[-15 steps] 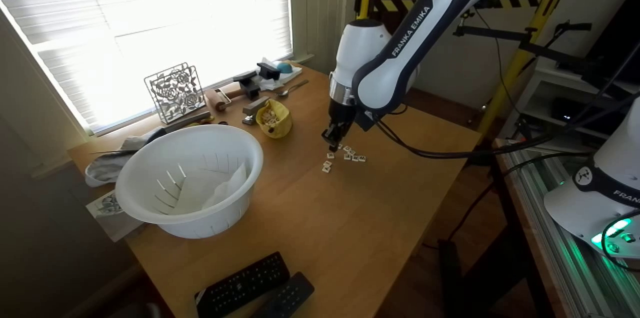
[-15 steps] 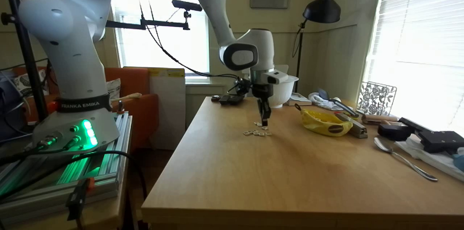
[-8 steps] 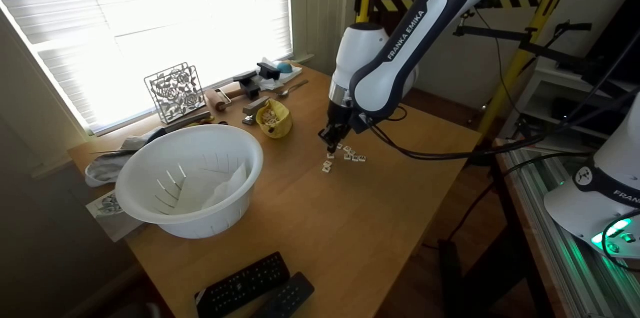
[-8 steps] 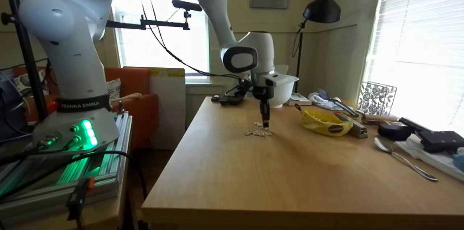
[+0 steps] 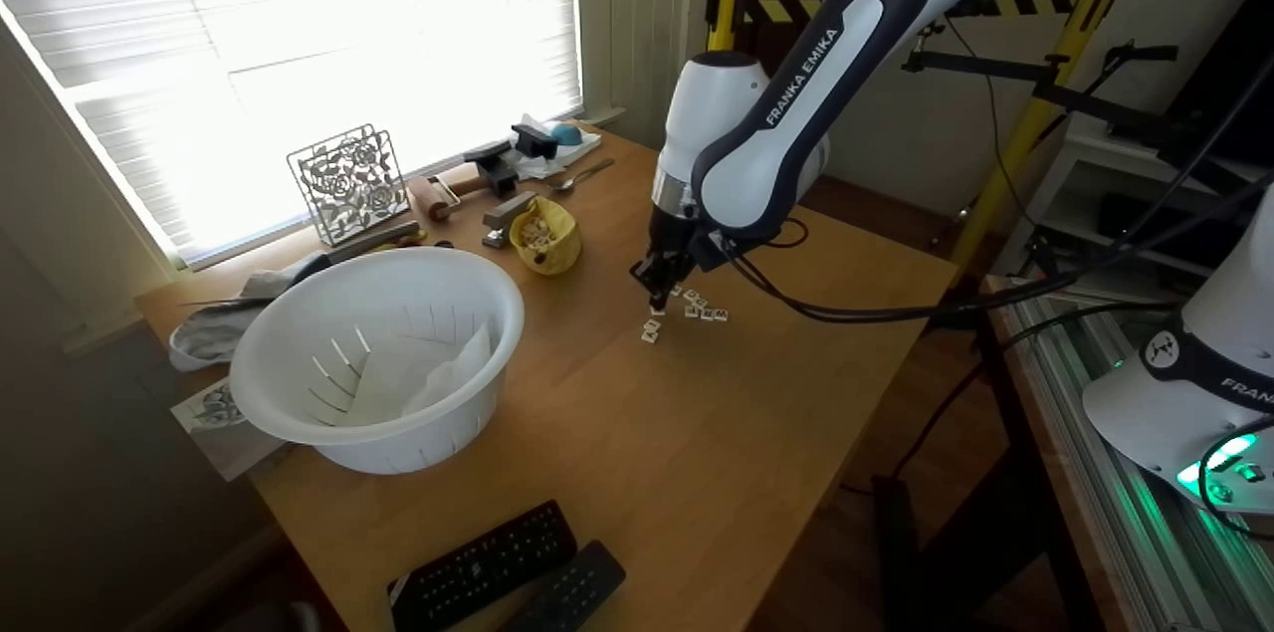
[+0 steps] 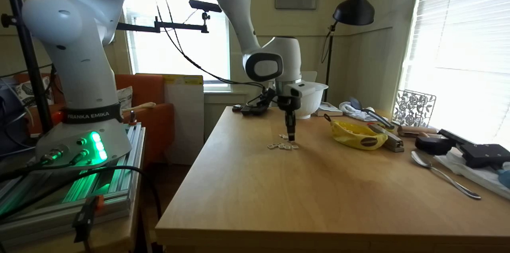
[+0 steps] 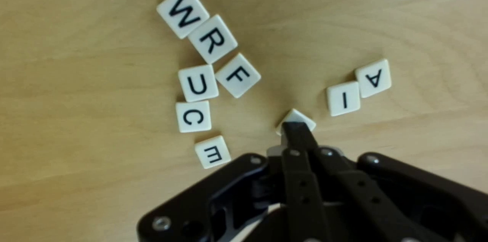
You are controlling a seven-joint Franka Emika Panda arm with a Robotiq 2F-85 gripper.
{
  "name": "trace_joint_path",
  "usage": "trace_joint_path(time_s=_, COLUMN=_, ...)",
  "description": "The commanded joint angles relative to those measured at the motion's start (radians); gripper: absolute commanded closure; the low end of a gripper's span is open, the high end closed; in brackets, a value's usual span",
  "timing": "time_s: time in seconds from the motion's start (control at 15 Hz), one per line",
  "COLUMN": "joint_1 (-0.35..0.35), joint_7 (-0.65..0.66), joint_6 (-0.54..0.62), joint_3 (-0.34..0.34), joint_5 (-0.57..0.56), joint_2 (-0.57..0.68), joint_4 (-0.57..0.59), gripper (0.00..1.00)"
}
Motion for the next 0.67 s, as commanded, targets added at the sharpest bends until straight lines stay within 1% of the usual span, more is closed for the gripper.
trace_joint_path(time_s=0.0, joint_1=0.015, joint_7=-0.056, joint_6=-0.024, joint_3=-0.006, joint_5=-0.006, joint_2=0.016, joint_4=0.015, gripper=1.00)
trace_joint_path(time_s=0.27, joint_1=0.016, joint_7=-0.178, joint_6=-0.048, joint_3=-0.010, joint_5=-0.066, joint_2=0.014, joint_4=0.010, gripper=1.00)
trace_joint_path(time_s=0.6, joint_1=0.016, joint_7=-0.337, joint_6=-0.052, joint_3=-0.015, joint_5=-0.174, joint_2=0.009, joint_4=-0.005, gripper=1.00)
